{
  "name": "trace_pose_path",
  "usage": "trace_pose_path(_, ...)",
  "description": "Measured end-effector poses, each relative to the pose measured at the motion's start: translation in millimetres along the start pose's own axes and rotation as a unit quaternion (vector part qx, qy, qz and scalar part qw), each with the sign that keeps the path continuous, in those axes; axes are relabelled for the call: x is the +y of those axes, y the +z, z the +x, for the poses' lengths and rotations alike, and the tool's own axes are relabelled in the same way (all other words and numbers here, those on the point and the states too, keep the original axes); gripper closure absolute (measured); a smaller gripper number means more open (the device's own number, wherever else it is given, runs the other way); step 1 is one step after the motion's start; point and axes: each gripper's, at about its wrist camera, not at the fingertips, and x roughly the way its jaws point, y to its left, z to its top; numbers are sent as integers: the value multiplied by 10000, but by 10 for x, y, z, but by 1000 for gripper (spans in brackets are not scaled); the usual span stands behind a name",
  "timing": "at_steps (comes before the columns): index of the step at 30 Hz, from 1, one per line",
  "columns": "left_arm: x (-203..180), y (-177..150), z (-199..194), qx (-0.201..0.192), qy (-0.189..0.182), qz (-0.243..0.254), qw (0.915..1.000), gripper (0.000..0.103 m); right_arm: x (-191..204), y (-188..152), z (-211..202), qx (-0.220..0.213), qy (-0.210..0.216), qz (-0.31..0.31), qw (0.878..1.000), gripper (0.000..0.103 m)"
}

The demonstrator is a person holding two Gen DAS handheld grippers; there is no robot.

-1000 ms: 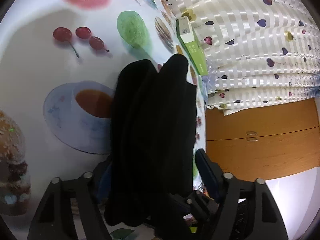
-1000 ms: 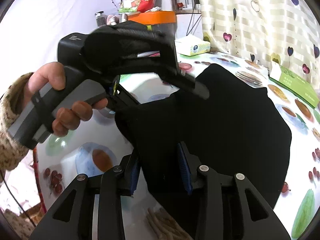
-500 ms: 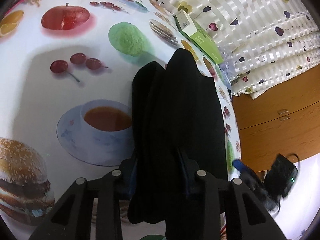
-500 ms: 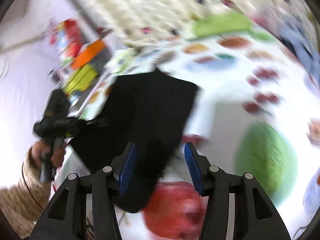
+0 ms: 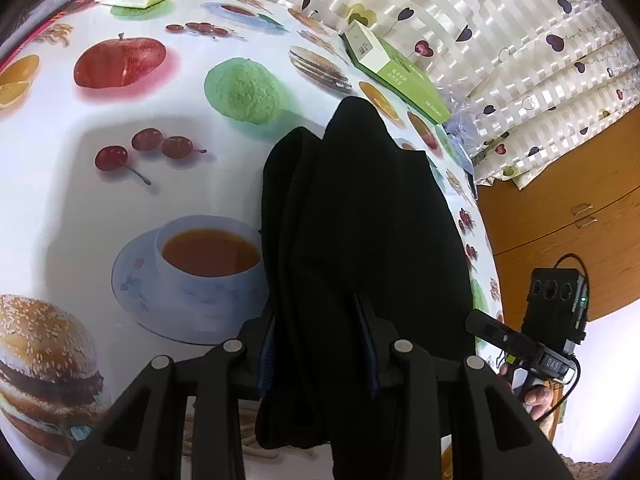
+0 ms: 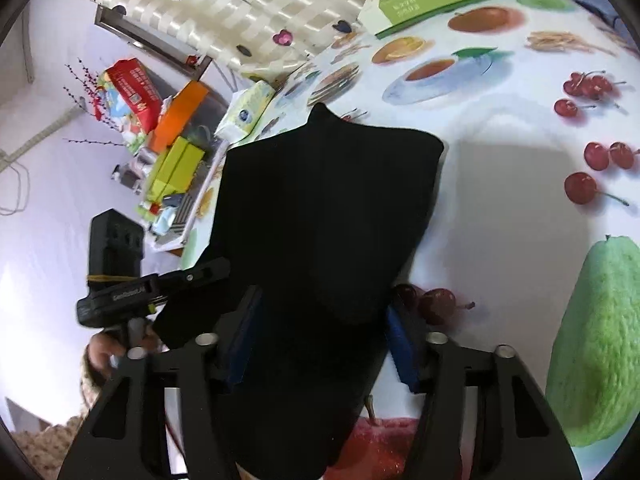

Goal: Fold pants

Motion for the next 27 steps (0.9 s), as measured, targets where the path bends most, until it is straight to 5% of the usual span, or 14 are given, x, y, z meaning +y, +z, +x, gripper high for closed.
trace_pose_path(4, -28, -24, -19, -165, -32, -160, 9997, 68, 120, 12, -158, -474, 111, -367, 9981, 81)
trace_pose_path(10, -231, -38, -57, -360, -337, -130, 9987, 76, 235, 151, -253, -606, 187, -674, 9957, 81)
trace_pose_path(27, -1109, 296, 487, -263, -920, 280, 9950, 76, -224, 591, -828, -1062, -243, -671, 9918, 81)
